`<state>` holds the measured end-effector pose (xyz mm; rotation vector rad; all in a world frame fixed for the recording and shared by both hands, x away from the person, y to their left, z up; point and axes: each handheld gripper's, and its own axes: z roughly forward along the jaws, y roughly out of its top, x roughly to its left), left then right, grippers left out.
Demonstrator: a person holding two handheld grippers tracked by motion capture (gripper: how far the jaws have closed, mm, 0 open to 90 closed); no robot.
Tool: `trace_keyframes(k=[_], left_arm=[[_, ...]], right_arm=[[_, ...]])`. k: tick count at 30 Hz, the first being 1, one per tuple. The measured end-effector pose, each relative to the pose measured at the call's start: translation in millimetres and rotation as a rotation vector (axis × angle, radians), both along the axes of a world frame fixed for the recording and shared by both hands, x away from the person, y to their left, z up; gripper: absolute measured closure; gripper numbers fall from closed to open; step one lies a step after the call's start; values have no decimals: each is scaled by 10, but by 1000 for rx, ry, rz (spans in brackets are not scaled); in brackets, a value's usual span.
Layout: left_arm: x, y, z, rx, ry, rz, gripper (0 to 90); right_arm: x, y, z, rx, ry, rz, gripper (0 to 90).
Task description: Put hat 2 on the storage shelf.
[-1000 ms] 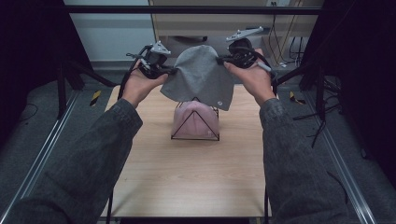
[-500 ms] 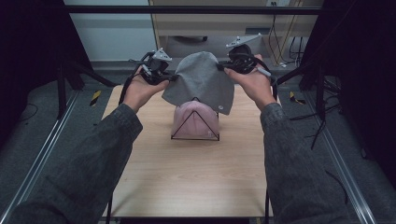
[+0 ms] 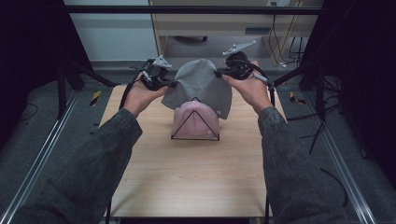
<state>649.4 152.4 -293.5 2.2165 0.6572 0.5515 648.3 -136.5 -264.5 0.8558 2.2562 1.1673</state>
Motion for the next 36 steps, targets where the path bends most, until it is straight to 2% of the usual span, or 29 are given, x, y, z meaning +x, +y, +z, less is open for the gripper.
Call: trace_keyframes(k=[11, 17, 27, 36], left_arm=[[-6, 32, -127, 13, 26, -1, 879], [-31, 47, -183, 12, 36, -4, 879], [-63, 48, -312, 20, 58, -6, 878], [-73, 44, -423, 26, 74, -8, 879]], right_arm=[[-4, 43, -174, -29, 35, 11, 861], [-19, 84, -185, -31, 36, 21, 861], [-38, 106, -318, -49, 64, 24, 863], [-41, 141, -331, -56, 67, 30, 887]])
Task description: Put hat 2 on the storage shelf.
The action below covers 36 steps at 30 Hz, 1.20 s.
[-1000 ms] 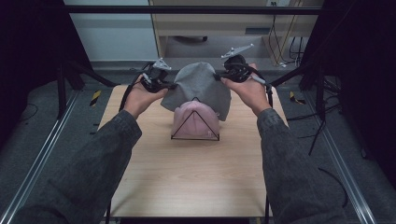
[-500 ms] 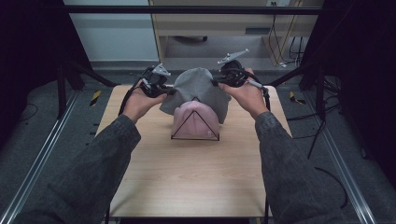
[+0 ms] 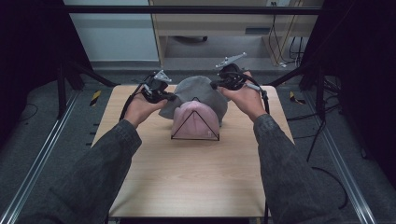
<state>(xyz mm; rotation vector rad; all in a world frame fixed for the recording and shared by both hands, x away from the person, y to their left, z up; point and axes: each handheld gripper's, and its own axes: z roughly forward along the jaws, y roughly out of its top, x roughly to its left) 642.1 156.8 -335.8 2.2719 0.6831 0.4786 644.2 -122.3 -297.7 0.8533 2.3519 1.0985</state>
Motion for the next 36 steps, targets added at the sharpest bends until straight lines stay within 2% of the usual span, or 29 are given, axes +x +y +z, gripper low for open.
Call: trace_keyframes(k=[11, 16, 22, 25, 36], left_arm=[[22, 50, -118, -1, 26, 19, 878], [45, 92, -188, 19, 47, 29, 878], [59, 133, -283, 20, 63, 42, 878], [54, 142, -304, 19, 68, 43, 877], [40, 115, -344, 23, 82, 38, 875]], right_arm=[[12, -14, -17, -4, 8, -8, 886], [11, -50, -15, 4, 11, -21, 881], [11, -98, -87, 9, 27, -35, 878], [13, -126, -115, 10, 41, -44, 878], [-22, -198, -172, 16, 50, -54, 870]])
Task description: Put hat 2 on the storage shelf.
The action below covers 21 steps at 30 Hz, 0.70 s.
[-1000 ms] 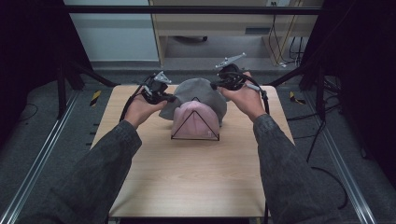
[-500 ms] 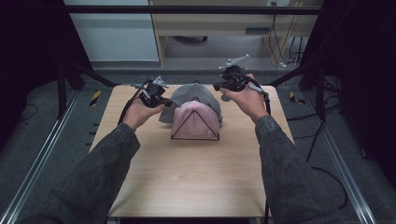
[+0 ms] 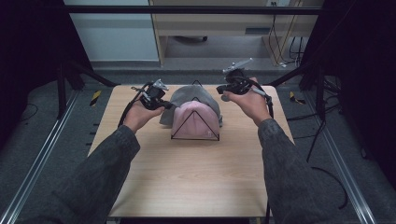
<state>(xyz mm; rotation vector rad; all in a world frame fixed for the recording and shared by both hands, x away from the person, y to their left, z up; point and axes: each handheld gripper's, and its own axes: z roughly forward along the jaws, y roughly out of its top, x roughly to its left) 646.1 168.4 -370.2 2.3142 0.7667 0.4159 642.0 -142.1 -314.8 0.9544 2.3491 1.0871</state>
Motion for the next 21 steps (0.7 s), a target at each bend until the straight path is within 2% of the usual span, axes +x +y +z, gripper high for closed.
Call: trace_keyframes(k=[3, 11, 12, 15, 17, 21], left_arm=[[7, -14, -17, 8, 6, 2, 871], [-27, -12, -58, -27, 9, 31, 848], [-32, -6, -61, -17, 10, 28, 839], [-52, -3, -79, -27, 8, 43, 813], [-65, -3, -78, -20, 7, 43, 794], [-97, -3, -57, -23, -19, 73, 696]], right_arm=[[-19, -13, -22, -5, 6, 0, 862], [-82, -23, -55, -1, 10, 8, 853], [-94, -23, -63, -2, 11, 10, 850], [-117, -36, -93, -1, 13, 6, 846], [-133, -45, -105, 2, 14, 1, 844], [-171, -55, -116, 10, 11, -5, 814]])
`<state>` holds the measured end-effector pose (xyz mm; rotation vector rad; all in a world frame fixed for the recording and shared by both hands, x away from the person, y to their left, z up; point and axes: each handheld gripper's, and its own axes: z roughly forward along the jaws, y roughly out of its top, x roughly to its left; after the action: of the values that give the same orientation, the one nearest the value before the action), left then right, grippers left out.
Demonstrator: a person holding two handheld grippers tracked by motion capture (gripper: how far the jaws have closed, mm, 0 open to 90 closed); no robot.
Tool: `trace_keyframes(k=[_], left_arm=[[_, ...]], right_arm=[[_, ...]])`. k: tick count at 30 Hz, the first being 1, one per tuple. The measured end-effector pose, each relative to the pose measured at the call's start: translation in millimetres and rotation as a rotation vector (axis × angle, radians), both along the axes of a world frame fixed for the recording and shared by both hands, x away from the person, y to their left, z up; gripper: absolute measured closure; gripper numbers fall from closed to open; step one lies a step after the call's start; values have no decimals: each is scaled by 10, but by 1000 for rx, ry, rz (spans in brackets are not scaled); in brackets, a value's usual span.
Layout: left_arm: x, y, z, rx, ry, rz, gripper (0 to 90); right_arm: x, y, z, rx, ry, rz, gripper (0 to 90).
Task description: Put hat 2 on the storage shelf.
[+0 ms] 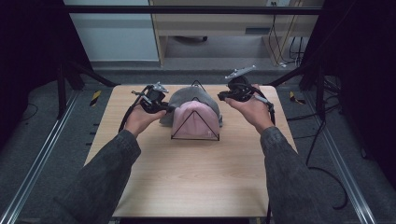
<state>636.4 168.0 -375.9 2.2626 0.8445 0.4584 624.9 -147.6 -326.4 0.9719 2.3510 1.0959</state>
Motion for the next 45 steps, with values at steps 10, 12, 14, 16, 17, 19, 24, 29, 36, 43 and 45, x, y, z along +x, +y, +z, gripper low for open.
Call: trace_keyframes(k=[10, 12, 14, 16, 17, 19, 24, 29, 36, 43, 45], left_arm=[[-154, 52, 107, 8, -46, 26, 482], [-194, 57, 127, 10, -50, 30, 437], [-234, 60, 140, 3, -57, 37, 381], [-305, 62, 154, 1, -61, 52, 319], [-337, 63, 156, -2, -63, 53, 287], [-394, 64, 160, -1, -64, 54, 244], [-567, 64, 156, -6, -54, 42, 168], [-739, 86, 131, -9, -45, 32, 128], [-997, 159, 18, -16, -39, 19, 96], [-1238, 262, -147, -18, -34, 1, 77], [-1286, 290, -177, -5, -34, -6, 73]], right_arm=[[-205, -39, -33, 31, -23, -45, 626], [-264, -55, -49, 25, -34, -48, 581], [-337, -74, -72, 24, -33, -53, 531], [-397, -86, -92, 24, -31, -59, 476], [-436, -94, -110, 25, -32, -63, 451], [-492, -111, -137, 22, -39, -72, 403], [-592, -141, -194, 33, -38, -103, 307], [-697, -175, -229, 38, -42, -117, 260], [-886, -244, -266, 60, -56, -133, 212], [-1108, -362, -383, 105, -53, -151, 176], [-1143, -391, -416, 103, -51, -148, 173]])
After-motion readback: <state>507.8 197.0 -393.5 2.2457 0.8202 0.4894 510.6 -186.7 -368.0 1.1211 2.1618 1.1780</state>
